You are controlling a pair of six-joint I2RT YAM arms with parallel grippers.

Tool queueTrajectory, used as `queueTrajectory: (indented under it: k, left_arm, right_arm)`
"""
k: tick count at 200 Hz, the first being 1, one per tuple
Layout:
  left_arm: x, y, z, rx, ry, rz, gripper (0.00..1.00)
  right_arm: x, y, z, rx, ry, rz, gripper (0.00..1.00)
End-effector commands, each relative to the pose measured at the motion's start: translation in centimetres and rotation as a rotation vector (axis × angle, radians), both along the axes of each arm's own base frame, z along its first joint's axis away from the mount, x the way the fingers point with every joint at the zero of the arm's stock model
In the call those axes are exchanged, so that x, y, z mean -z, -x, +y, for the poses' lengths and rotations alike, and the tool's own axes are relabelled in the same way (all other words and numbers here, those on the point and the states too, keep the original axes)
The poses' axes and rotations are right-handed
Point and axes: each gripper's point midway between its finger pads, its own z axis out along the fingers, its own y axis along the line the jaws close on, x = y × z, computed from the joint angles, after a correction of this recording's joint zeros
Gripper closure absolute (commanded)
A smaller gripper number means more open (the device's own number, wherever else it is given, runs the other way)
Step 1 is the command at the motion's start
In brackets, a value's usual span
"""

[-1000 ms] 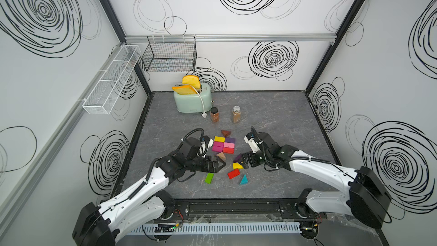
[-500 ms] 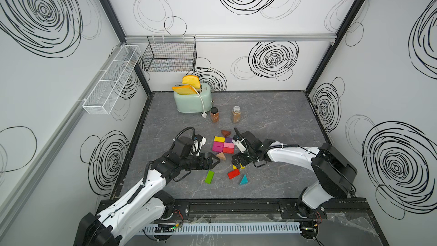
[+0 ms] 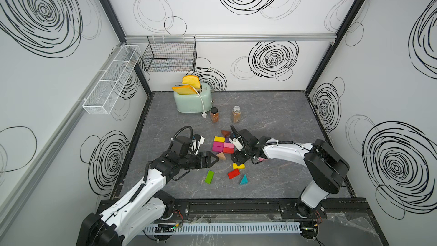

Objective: Assemble a piece of candy with building blocks
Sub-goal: Pick up the building block from the center of the board.

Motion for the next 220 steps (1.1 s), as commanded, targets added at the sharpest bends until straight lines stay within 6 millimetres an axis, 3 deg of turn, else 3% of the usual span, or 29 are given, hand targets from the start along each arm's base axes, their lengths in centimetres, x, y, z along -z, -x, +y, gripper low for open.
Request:
queueTrajectory:
  k: [1, 39, 69, 125, 160, 220]
  left_arm:
    - [-0.1, -0.2, -0.2, 0.005, 0.03, -0.008, 0.06]
    - [-0.3, -0.3, -0.2, 0.004, 0.038, -0.008, 0.07]
    - [-0.3, -0.2, -0.1, 0.0, 0.041, -0.008, 0.07]
    - [-0.5, -0.2, 0.0, -0.003, 0.058, -0.008, 0.08]
    - [-0.6, -0.3, 0.1, -0.005, 0.067, -0.006, 0.08]
    - [-0.6, -0.5, 0.2, -0.009, 0.068, -0.008, 0.09]
  right_arm:
    - [-0.5, 0.4, 0.3, -0.051, -0.002, -0.016, 0.23]
    - [-0.1, 0.8, 0.3, -0.071, 0.01, -0.007, 0.26]
    - [-0.2, 0.6, 0.3, -0.071, 0.016, -0.017, 0.35]
    - [-0.2, 0.6, 0.4, -0.084, 0.039, -0.022, 0.36]
    - [-0.2, 0.5, 0.3, -0.08, 0.05, -0.03, 0.43]
    - [-0.5, -0.7, -1.6, 0.021, 0.056, -0.051, 0.54]
